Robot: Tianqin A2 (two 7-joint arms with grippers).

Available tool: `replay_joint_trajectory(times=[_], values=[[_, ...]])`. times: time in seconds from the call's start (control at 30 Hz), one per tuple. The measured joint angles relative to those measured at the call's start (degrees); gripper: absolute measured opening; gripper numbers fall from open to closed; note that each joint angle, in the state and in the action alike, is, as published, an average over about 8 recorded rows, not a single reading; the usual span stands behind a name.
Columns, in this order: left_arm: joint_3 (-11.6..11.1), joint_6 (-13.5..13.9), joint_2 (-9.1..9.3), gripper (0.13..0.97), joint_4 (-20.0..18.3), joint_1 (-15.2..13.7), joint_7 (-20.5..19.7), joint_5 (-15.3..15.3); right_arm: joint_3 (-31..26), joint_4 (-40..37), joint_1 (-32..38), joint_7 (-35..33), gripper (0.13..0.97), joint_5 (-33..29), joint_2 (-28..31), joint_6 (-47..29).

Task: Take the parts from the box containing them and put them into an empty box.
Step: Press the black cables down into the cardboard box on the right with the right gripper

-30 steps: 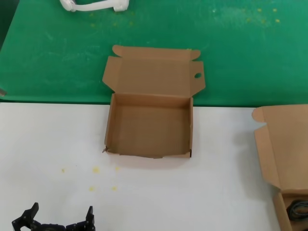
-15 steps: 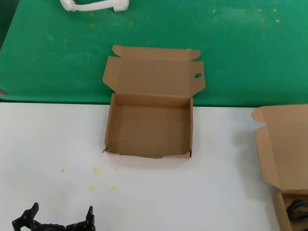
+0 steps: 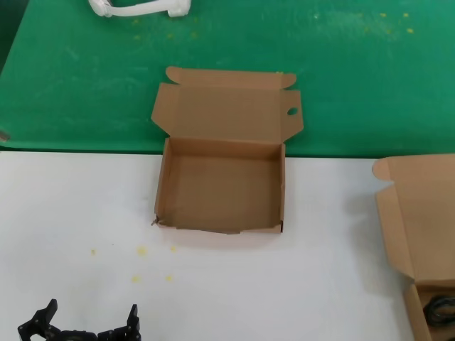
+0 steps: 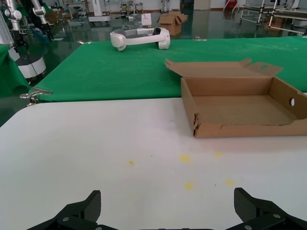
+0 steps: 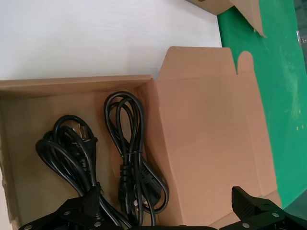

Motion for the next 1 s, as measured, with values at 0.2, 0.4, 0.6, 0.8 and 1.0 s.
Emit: replay_joint_trajectory(times=[0.2,0.4,0.6,0.8,1.0], values=[[0.0,0.0,0.00,0.966,0.0,0.0,0.0,0.0,-2.2,-0.5,2.7,2.6,0.966,-1.4,1.5,-5.3],[0.0,0.0,0.00,0.966,0.0,0.0,0.0,0.0,-2.7,-3.4,5.1,15.2,0.966,-15.0,1.6,-16.4],[0.0,0.0,0.00,0.966,0.0,0.0,0.0,0.0,-2.7,-8.1,8.7,27.8,0.966,-30.6,-0.3,-26.9],[0.0,0.0,0.00,0.966,0.0,0.0,0.0,0.0,-2.6,-12.5,11.6,39.3,0.966,-45.6,-2.9,-33.6],[0.0,0.0,0.00,0.966,0.0,0.0,0.0,0.0,1.1,-15.1,10.9,48.5,0.962,-58.6,-5.9,-37.5]])
